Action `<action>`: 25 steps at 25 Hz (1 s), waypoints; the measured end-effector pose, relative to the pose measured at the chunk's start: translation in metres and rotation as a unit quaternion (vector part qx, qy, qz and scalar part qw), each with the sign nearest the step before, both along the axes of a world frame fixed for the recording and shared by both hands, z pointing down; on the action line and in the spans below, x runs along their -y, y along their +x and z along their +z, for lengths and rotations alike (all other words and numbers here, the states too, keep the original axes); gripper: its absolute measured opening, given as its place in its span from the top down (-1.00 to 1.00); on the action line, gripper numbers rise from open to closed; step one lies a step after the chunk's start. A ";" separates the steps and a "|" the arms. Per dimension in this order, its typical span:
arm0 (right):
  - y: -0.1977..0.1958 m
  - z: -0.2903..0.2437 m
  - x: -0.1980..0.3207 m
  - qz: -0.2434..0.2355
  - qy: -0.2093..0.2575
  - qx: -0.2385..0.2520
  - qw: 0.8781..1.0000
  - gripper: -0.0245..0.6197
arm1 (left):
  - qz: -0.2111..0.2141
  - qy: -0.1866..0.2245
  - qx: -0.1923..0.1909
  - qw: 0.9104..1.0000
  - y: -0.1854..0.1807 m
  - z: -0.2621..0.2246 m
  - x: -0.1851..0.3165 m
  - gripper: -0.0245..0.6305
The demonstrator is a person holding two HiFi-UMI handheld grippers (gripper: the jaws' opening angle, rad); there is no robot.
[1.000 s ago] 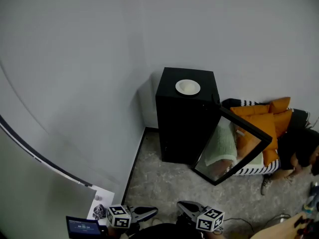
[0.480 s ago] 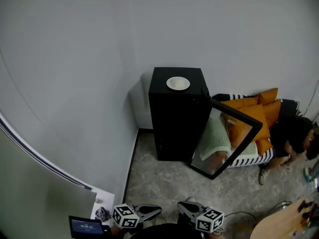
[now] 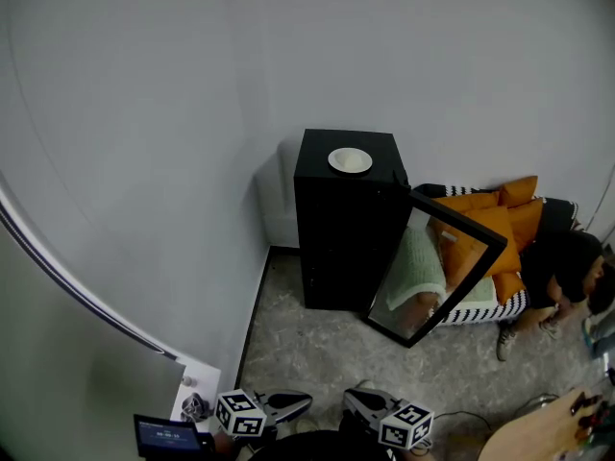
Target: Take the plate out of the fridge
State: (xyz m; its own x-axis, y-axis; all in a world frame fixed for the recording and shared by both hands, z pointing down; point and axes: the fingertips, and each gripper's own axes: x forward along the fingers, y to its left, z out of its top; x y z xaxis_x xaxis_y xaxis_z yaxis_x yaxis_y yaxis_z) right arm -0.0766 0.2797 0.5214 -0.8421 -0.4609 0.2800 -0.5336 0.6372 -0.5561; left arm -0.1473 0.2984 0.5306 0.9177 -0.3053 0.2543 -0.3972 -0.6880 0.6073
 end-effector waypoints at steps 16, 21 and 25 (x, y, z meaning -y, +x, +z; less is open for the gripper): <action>-0.001 0.000 -0.002 0.000 0.000 -0.003 1.000 0.90 | -0.008 0.002 -0.003 1.000 -0.002 -0.004 0.004 0.91; -0.004 0.003 0.000 -0.007 -0.001 -0.004 1.000 0.90 | -0.019 -0.003 -0.011 1.000 -0.006 -0.003 0.007 0.91; -0.007 0.004 0.000 -0.015 0.000 -0.006 1.000 0.90 | -0.024 -0.006 -0.012 1.000 -0.008 -0.001 0.007 0.91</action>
State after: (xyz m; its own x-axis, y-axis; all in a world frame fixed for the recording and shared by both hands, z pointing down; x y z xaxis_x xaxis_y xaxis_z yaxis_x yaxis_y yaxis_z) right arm -0.0834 0.2793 0.5255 -0.8521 -0.4360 0.2897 -0.5210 0.6526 -0.5502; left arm -0.1551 0.2918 0.5296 0.9084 -0.3457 0.2353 -0.4138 -0.6619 0.6250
